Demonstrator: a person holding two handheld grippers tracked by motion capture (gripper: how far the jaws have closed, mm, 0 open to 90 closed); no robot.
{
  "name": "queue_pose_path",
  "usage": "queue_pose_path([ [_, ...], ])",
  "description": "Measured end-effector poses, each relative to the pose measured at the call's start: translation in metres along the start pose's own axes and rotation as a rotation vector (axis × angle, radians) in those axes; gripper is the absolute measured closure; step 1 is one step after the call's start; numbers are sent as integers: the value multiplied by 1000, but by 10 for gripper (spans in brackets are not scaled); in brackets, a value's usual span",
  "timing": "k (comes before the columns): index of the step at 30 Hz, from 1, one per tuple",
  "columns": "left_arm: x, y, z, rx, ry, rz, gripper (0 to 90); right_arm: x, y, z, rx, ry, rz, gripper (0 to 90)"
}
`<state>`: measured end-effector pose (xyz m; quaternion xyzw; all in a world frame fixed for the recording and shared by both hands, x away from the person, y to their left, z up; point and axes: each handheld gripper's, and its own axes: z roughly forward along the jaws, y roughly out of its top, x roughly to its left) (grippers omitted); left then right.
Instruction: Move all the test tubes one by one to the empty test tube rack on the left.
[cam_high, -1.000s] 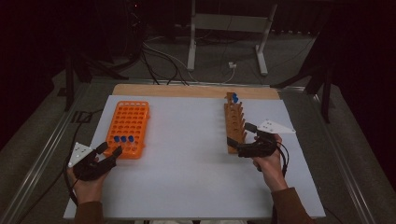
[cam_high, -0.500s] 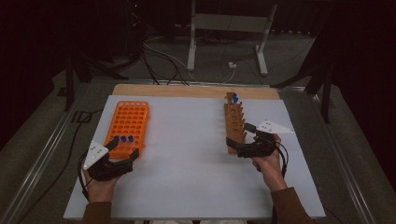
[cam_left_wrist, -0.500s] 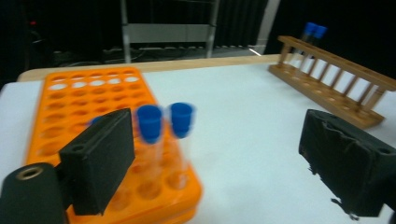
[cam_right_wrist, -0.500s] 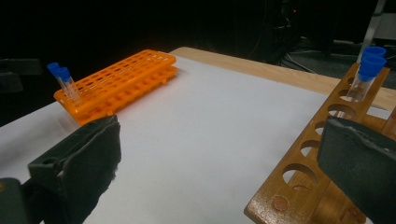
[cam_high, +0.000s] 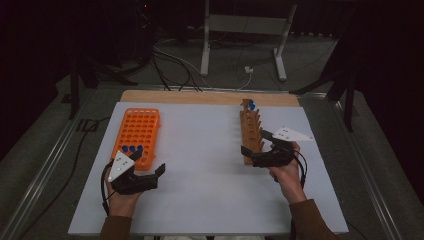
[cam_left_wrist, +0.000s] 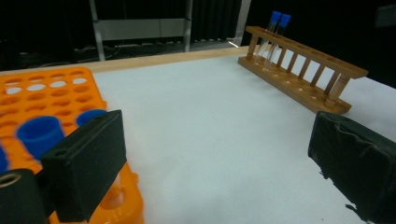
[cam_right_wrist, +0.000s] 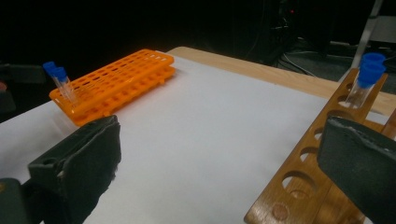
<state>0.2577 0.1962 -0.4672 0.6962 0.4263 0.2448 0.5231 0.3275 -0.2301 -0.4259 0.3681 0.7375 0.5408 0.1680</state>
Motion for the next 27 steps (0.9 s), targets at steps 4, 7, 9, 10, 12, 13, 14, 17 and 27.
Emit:
queue_pose_path([
  [4, -4, -2, 5, 16, -13, 2, 30, -2, 7, 2, -4, -12, -8, 0],
  [7, -6, -4, 8, 21, -24, 1, 19, -5, 13, 7, 5, -30, -7, 0],
  [9, -8, -5, 10, 27, -26, 4, 14, -9, 17, 11, 12, -48, -12, 0],
  [10, -9, -5, 11, 28, -25, 5, 11, -12, 19, 13, 15, -53, -8, 0],
  [12, -9, -5, 11, 27, -25, 6, 8, -17, 23, 18, 20, -76, -5, 0],
  [13, -9, -5, 11, 28, -23, 5, 8, -20, 25, 20, 22, -84, -2, 0],
  [14, -9, -6, 11, 28, -20, 5, 8, -24, 28, 22, 27, -91, 5, 0],
  [17, -9, -6, 12, 32, -16, 12, 8, -33, 37, 29, 35, -116, 14, 0],
  [27, -12, -8, 15, 48, -22, 30, 8, -68, 53, 60, 79, -216, 42, 122],
])
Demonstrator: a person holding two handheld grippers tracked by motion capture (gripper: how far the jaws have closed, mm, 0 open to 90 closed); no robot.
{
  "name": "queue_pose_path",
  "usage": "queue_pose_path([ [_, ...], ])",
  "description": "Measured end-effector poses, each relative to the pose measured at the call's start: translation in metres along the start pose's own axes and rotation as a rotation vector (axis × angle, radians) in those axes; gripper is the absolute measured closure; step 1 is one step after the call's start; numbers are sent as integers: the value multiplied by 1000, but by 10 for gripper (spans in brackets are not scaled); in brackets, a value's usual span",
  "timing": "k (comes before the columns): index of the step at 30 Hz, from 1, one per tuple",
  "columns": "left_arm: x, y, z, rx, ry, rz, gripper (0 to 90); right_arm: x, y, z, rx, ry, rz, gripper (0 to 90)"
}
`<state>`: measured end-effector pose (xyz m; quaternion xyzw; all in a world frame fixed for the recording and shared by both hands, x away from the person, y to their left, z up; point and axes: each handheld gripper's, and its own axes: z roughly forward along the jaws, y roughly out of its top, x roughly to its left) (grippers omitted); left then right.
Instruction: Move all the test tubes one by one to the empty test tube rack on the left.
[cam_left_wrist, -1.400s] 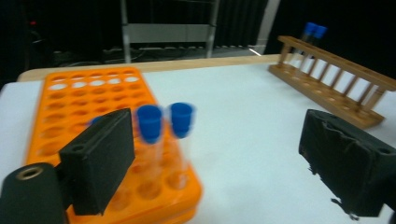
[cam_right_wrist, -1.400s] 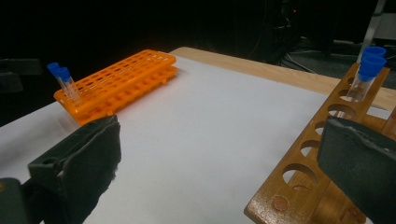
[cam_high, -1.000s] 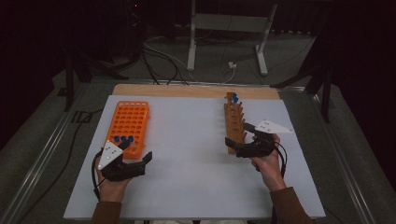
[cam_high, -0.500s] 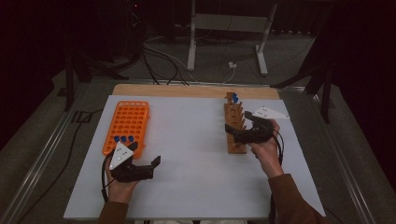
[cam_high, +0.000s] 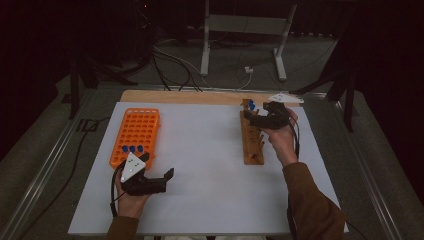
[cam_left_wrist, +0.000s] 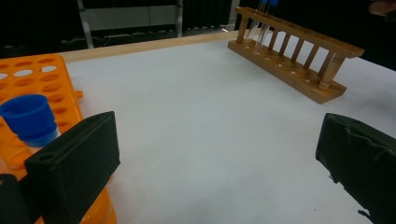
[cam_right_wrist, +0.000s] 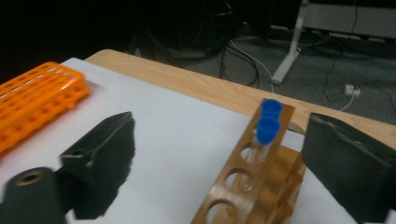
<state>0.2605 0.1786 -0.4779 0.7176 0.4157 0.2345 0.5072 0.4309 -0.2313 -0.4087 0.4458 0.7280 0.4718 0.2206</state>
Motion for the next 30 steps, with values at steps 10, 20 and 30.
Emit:
queue_pose_path([
  [10, -2, -2, 2, 8, -17, 5, 8, -17, -9, 37, 59, -79, 14, 505],
  [20, -3, -3, 3, 16, -30, 11, 8, -25, -15, 55, 78, -98, 48, 649],
  [30, -3, -3, 4, 21, -31, 13, 8, -23, -19, 62, 113, -137, 38, 765],
])
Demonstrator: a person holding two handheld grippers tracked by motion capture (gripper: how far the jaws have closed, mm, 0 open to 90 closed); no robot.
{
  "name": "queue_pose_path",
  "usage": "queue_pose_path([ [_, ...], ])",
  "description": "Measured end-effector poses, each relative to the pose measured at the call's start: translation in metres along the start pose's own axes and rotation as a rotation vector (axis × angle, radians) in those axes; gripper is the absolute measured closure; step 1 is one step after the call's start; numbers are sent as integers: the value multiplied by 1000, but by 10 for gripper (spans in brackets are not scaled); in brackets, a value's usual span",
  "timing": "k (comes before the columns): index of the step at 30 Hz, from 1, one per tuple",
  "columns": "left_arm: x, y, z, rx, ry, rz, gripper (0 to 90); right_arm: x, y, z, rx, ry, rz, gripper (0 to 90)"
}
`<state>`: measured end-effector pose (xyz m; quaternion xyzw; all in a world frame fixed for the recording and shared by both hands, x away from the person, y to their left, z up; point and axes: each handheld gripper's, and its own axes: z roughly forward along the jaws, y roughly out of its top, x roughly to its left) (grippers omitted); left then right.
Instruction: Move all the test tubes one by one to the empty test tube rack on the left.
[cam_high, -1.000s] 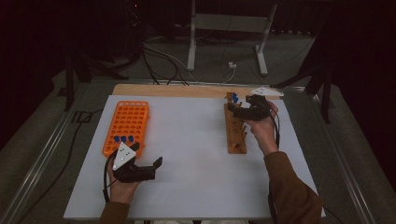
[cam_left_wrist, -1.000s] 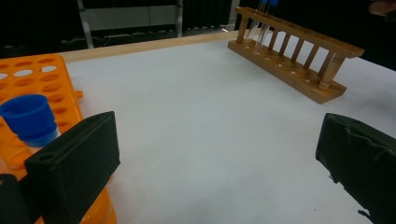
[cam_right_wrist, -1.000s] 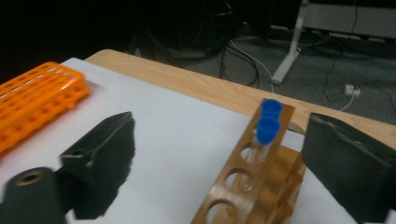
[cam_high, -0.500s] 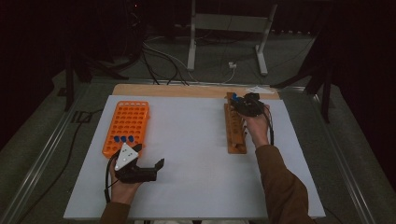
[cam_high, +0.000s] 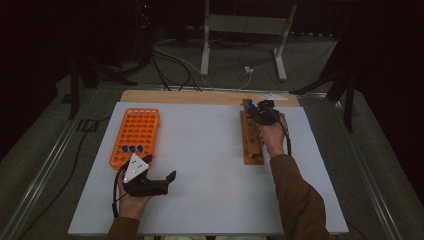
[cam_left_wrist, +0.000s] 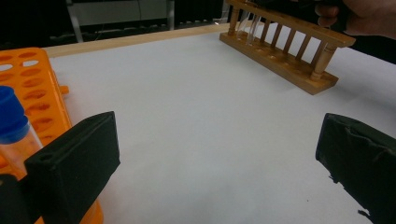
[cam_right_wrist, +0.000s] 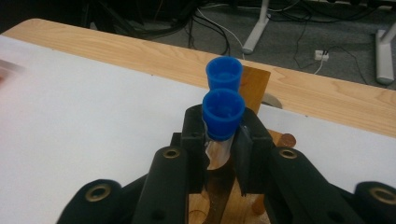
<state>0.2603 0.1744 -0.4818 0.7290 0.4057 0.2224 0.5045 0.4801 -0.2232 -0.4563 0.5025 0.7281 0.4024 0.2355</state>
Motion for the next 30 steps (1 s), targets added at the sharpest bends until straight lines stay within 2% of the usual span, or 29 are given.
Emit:
queue_pose_path([
  [6, 0, 0, 0, 2, 0, 1, 8, 3, 3, -8, -33, -8, -15, 767],
  [11, 0, 0, 2, 6, 3, 3, 8, 7, 7, -18, -58, -13, -46, 767],
  [19, 0, 0, 3, 8, 2, 5, 8, 9, 13, -34, -112, -11, -51, 768],
  [26, -3, -1, 5, 14, -2, 13, 8, 14, 20, -55, -168, -11, -82, 768],
  [30, -4, 0, 5, 14, -1, 16, 8, 16, 24, -70, -204, 15, -82, 768],
])
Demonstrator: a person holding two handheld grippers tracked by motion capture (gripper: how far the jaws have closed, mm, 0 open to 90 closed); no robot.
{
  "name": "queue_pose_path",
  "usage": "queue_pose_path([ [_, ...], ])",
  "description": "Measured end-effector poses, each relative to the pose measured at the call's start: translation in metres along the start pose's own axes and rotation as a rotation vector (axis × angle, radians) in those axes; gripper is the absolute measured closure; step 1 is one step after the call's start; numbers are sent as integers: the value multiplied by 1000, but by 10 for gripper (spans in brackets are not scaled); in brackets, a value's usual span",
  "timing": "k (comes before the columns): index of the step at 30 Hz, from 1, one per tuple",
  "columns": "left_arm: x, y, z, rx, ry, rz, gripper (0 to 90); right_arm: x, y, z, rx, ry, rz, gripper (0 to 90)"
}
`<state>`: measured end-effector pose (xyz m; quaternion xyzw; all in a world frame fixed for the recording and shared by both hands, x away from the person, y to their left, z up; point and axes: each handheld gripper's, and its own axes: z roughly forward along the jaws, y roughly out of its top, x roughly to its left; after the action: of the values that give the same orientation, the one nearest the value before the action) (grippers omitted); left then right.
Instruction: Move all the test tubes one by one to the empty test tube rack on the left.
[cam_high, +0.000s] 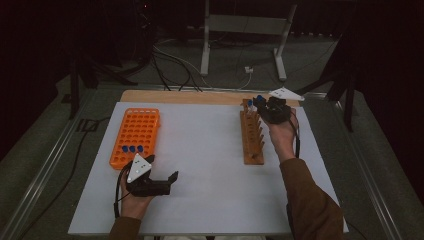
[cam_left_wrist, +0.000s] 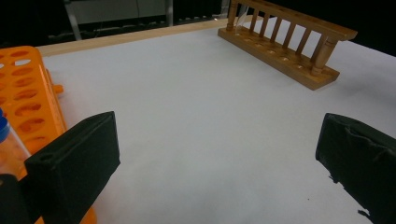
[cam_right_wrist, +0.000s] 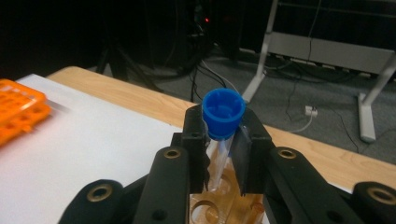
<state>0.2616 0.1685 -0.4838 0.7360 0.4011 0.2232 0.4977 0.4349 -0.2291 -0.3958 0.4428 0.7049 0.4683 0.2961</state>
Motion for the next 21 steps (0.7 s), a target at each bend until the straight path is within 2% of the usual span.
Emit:
queue_pose_path([
  [5, -2, 1, 1, -2, 1, 2, 8, 7, 4, -13, -9, 48, -19, 768],
  [10, -4, 0, 3, -1, 6, 1, 9, 20, 2, -24, -18, 109, -41, 768],
  [15, -6, 1, 5, 3, 4, 6, 9, 32, -4, -32, -26, 198, -15, 768],
  [21, -8, 2, 6, 2, 2, 12, 9, 49, -12, -38, -14, 255, -29, 767],
])
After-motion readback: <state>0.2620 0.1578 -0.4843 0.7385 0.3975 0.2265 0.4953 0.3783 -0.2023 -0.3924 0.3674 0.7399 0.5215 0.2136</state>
